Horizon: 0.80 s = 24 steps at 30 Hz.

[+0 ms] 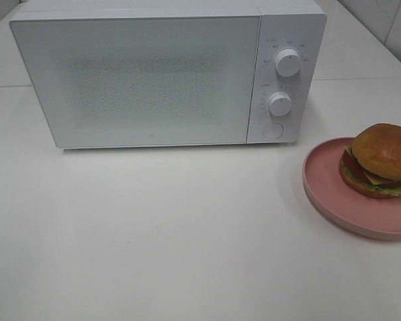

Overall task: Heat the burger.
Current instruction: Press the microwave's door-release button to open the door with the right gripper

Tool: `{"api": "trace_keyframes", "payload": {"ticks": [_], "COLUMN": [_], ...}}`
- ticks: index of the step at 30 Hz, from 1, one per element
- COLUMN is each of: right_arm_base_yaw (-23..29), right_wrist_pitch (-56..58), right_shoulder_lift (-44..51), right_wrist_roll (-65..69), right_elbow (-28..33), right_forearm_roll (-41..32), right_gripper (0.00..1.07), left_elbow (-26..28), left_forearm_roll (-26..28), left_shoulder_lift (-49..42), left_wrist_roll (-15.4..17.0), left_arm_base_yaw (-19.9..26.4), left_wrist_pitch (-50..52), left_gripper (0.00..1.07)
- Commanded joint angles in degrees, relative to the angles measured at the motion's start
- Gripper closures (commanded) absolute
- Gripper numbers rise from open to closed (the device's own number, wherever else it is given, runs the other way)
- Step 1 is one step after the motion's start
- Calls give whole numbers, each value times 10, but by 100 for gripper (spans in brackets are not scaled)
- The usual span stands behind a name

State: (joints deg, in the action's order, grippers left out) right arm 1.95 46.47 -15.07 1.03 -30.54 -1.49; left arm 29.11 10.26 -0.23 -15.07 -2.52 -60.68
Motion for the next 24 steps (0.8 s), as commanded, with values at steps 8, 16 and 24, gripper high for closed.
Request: {"api": "trace_keyframes", "payload": {"ticks": [8, 16, 24], "right_arm_base_yaw": [0, 0, 0], "right_wrist_pitch": [-154, -256, -352], "right_shoulder_lift": [-139, -247, -329], "right_wrist_roll": [-3, -3, -3], "right_elbow": [-3, -3, -3], "right_forearm_roll": [1, 1, 0], "right_gripper": [36, 43, 63], "left_elbow": [-1, -1, -1], "left_forearm_roll": [1, 1, 1], "left_shoulder_lift": [-11, -11, -11], "left_wrist_roll": [0, 0, 0], "left_arm_base_yaw": [-2, -2, -2], "left_wrist_pitch": [6, 6, 6], "left_gripper": [106, 106, 106]}}
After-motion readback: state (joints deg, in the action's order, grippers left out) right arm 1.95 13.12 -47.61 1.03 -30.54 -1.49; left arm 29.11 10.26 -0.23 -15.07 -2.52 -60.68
